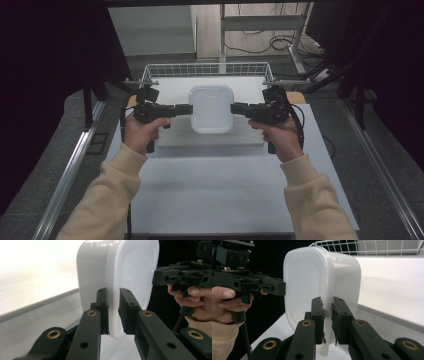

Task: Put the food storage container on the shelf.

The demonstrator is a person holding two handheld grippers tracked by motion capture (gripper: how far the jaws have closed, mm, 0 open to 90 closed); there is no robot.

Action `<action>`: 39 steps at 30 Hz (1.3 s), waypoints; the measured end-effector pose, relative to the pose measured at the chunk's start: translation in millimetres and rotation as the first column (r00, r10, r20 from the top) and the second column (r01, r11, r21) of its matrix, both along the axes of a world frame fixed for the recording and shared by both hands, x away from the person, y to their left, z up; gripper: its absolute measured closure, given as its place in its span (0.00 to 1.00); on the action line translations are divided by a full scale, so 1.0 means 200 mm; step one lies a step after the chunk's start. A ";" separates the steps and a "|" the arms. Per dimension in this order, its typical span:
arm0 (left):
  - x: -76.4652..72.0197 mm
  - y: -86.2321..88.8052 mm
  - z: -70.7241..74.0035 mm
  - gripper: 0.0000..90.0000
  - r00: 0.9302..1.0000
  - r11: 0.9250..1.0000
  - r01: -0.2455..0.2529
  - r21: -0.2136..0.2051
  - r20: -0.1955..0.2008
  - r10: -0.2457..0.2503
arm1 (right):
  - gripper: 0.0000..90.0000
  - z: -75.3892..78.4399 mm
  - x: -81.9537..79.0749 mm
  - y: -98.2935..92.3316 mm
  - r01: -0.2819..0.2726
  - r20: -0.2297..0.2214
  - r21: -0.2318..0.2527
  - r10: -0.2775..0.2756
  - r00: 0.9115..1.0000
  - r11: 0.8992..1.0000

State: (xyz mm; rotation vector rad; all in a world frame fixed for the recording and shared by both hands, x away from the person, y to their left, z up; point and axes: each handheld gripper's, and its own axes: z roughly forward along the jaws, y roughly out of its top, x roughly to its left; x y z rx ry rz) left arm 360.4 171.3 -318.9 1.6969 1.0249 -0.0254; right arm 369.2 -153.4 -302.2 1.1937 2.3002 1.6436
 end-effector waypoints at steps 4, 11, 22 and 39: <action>0.04 0.01 0.04 0.88 1.000 1.000 -0.001 -0.003 0.003 0.001 | 0.89 0.05 0.03 0.01 0.004 0.006 -0.003 -0.004 1.000 1.000; 0.12 0.02 0.09 0.87 1.000 1.000 -0.002 0.011 0.002 0.002 | 0.89 0.10 0.11 0.03 0.004 -0.003 -0.009 -0.004 1.000 1.000; 0.24 0.03 0.13 0.87 1.000 1.000 -0.014 0.015 -0.025 0.014 | 0.89 0.12 0.25 0.04 0.002 -0.047 0.012 -0.002 0.999 1.000; 0.42 0.03 0.12 0.88 0.993 1.000 -0.021 0.016 -0.115 0.022 | 0.89 0.08 0.45 0.03 0.008 -0.160 0.042 -0.001 0.987 0.999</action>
